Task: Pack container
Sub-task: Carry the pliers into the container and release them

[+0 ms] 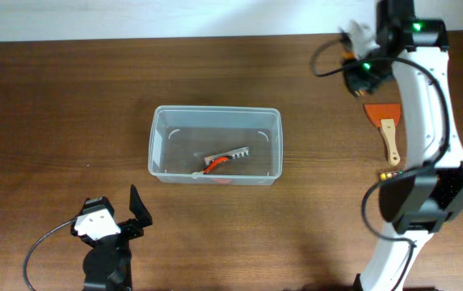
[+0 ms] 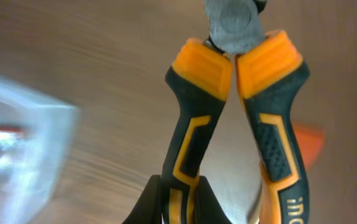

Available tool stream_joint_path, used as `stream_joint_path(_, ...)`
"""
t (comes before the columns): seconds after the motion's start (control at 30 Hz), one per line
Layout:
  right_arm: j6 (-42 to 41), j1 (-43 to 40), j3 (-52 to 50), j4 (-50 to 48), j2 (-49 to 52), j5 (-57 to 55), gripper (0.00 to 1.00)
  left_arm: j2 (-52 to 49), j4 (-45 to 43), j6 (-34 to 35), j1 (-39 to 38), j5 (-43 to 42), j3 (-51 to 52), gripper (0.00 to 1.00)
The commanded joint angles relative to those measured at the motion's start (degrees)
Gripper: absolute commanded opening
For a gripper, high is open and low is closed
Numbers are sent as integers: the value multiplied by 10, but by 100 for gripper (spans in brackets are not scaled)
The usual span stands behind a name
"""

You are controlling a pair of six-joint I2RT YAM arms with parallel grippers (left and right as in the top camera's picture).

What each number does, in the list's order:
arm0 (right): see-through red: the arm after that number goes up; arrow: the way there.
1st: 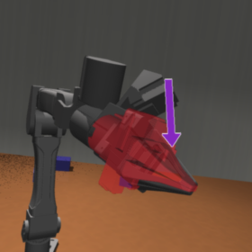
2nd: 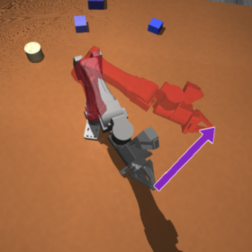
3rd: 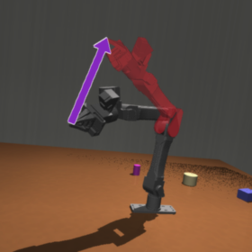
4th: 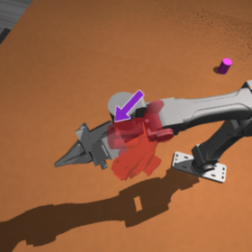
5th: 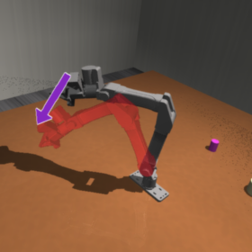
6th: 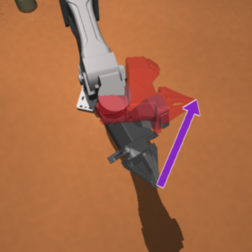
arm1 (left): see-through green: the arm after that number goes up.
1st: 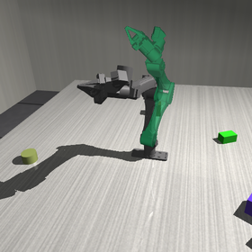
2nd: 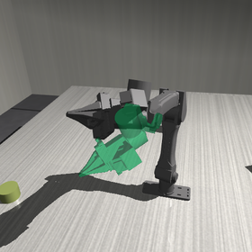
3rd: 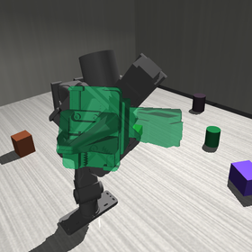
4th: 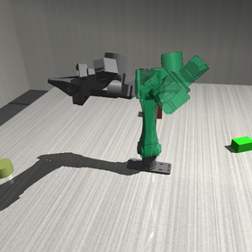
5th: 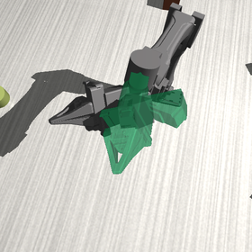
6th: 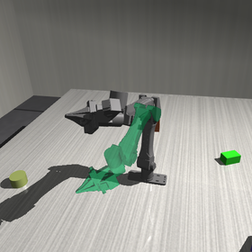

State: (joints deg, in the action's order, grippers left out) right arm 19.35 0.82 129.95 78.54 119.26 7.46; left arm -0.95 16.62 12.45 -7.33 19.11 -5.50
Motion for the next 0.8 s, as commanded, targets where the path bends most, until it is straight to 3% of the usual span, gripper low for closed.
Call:
stream_joint_path(0.0,113,68,68,11,-28,86,4,2,1,-5,-2,2,2,99)
stream_joint_path(0.4,383,279,31,33,-14,95,4,2,1,-5,-2,2,2,99)
stream_joint_path(0.77,399,340,-129,-50,39,95,4,2,1,-5,-2,2,2,99)
